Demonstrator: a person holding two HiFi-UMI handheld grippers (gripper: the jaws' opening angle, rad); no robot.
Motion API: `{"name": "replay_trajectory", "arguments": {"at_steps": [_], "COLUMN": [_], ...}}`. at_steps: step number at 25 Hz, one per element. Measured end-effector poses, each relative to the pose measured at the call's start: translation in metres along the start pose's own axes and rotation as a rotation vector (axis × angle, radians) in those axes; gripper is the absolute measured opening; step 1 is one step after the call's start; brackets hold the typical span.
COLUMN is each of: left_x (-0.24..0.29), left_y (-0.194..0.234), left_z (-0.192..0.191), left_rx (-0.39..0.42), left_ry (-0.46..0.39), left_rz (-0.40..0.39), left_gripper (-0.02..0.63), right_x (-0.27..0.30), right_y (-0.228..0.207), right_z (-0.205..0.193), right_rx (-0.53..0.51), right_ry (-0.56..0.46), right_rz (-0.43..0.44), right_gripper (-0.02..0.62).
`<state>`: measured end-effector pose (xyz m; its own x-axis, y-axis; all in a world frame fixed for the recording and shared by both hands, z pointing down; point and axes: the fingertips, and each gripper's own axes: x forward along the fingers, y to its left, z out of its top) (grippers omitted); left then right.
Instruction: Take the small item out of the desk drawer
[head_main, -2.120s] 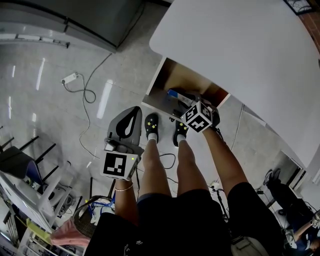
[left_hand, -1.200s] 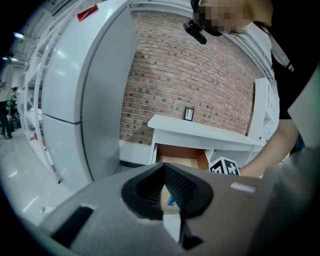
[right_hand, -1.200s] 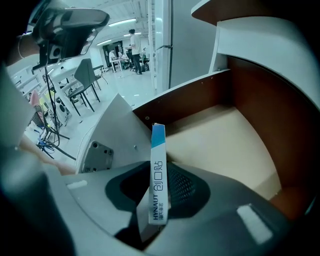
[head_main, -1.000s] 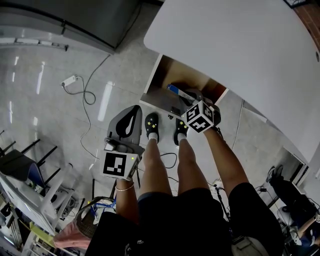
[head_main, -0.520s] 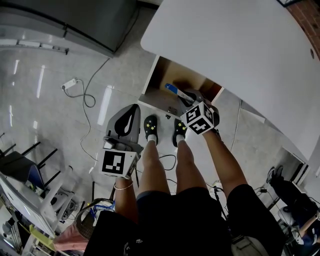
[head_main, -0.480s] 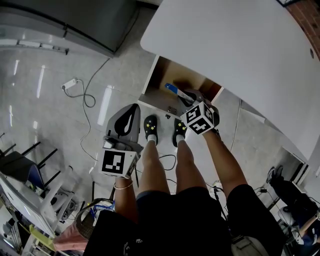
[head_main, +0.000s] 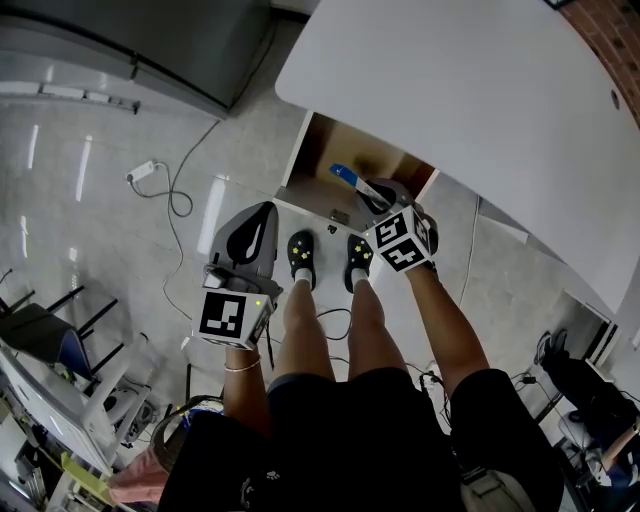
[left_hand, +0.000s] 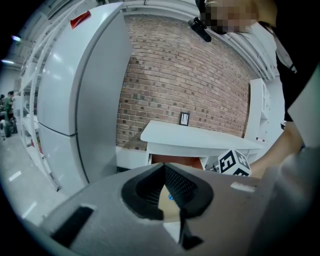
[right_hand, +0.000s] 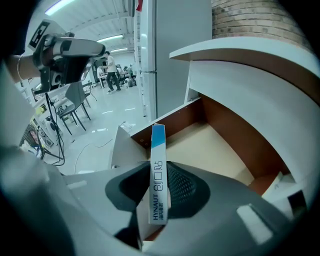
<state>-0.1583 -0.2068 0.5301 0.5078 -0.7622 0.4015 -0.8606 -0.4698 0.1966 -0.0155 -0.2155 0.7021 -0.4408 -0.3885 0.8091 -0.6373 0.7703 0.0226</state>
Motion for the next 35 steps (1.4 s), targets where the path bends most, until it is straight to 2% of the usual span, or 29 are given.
{"name": "replay_trajectory", "arguments": {"at_steps": [10,23,35], "left_x": [-0.001,-0.013,-0.018], "left_y": [-0.009,-0.013,-0.022], "left_z": [0.023,0.05,0.08], "left_rx": [0.043,0.053,0.064], "left_ry": [-0.026,-0.033,-0.044], "left_rz": [-0.021,-0.015,-0.029], "left_gripper": [-0.003,-0.003,-0.003], "right_x": [-0.039,-0.085,-0.125], "right_y": [0.0,0.0,-0.004], "right_z": [0.014,0.045,0.069], "right_rx": [0.035,0.117,0.146], "right_ry": [-0.05,-0.137,-0.195], "right_rz": [-0.019,-0.04,-0.05], "right_gripper": [0.104,0.104,0.104]}}
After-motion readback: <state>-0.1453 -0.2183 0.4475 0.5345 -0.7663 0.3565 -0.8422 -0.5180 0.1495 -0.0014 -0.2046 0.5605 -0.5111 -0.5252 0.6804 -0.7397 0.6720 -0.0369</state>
